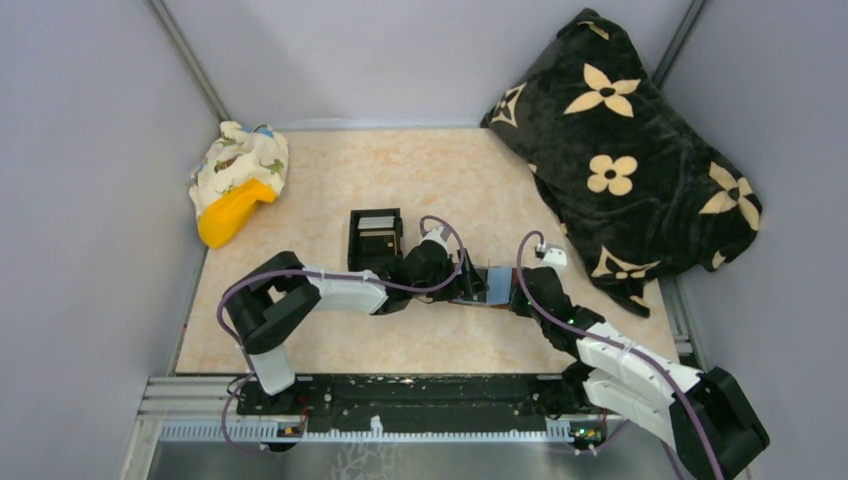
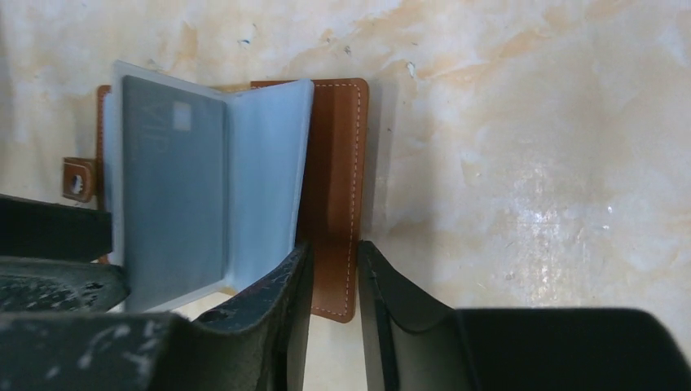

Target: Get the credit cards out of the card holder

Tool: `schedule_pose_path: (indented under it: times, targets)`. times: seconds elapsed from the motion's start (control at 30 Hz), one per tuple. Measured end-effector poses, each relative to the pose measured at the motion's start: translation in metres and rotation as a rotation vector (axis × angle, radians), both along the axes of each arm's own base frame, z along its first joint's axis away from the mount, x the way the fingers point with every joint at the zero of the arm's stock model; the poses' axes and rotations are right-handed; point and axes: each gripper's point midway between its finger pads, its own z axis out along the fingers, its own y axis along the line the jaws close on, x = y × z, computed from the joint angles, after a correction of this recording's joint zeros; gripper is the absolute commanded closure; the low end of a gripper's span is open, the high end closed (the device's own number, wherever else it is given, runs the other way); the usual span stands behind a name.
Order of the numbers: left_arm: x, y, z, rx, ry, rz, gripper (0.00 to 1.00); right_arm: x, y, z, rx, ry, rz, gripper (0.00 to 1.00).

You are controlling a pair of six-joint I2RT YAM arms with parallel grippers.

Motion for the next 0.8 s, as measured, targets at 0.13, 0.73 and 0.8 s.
schedule_pose_path:
  times: [0.13, 0.73, 0.8]
  targets:
    - [0.001, -0.001, -0.001, -0.003, -0.001, -0.002, 0.16, 0.002, 0.002, 0.008, 0.021, -0.029, 0.002, 0.71]
    - [0.013, -0.018, 0.000, -0.027, -0.010, -0.009, 0.15, -0.008, -0.007, -0.006, -0.019, 0.016, -0.004, 0.71]
    - [0.013, -0.018, 0.000, -0.031, -0.009, -0.011, 0.15, -0.008, -0.007, -0.006, -0.019, 0.015, -0.004, 0.71]
